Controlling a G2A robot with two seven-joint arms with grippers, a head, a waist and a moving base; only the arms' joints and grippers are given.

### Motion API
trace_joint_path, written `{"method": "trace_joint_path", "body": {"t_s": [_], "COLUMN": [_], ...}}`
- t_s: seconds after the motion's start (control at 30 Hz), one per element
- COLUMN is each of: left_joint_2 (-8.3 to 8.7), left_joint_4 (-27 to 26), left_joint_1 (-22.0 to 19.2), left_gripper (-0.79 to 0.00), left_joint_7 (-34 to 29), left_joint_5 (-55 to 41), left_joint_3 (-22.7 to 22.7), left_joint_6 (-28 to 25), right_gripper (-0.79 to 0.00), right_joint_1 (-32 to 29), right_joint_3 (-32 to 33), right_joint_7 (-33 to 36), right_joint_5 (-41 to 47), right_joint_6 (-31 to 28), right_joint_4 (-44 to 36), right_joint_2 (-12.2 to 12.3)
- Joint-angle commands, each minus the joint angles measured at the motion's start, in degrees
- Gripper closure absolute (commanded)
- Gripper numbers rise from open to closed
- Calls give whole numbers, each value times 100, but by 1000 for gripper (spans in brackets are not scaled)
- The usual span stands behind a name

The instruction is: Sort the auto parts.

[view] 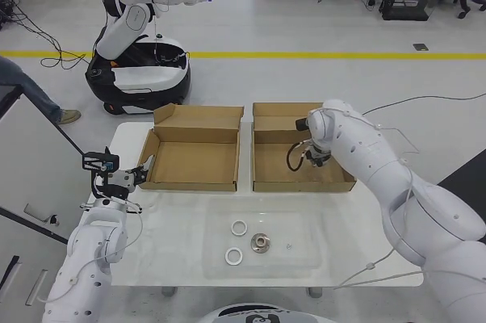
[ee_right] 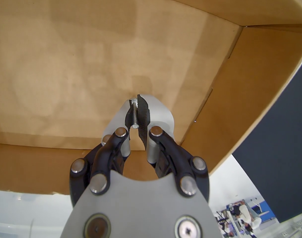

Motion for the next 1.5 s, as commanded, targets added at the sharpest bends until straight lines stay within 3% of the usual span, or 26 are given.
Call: {"method": "trace_joint_path", "body": {"t_s": [0.0,0.2,0.23,0.3,0.33,0.37,0.73,1.03,1.23,1.47], "left_joint_2": [0,0,0,0,0,0,0,0,0,0], "left_joint_4": [0,0,0,0,0,0,0,0,0,0], "left_joint_1": [0,0,0,0,0,0,0,0,0,0], "left_gripper": [-785,-785,-785,-785,-785,-785,-785,-785,-785,-785], "left_joint_7": [0,0,0,0,0,0,0,0,0,0], "left_joint_5": [0,0,0,0,0,0,0,0,0,0], "left_joint_3": [0,0,0,0,0,0,0,0,0,0], "left_joint_6": [0,0,0,0,0,0,0,0,0,0], "right_gripper": [0,0,-166,-388,-763,-785,-785,-785,-785,-785], "right_joint_1": [-21,-58,-61,-63,-64,-62,-11,-78,-311,-1018], "right_joint_3": [6,49,55,68,80,87,276,560,952,1863], "right_joint_7": [-22,-36,-36,-23,-24,-19,-106,-30,293,906], "right_joint_5": [-13,-20,-26,-37,-37,-45,-128,-387,-649,-1078], "right_joint_6": [-3,-3,-3,2,10,12,-21,-132,-191,-17], "right_joint_4": [37,134,144,163,171,175,135,-411,-1461,-3499], "right_joint_2": [-21,-81,-89,-106,-114,-121,-103,146,494,1071]}}
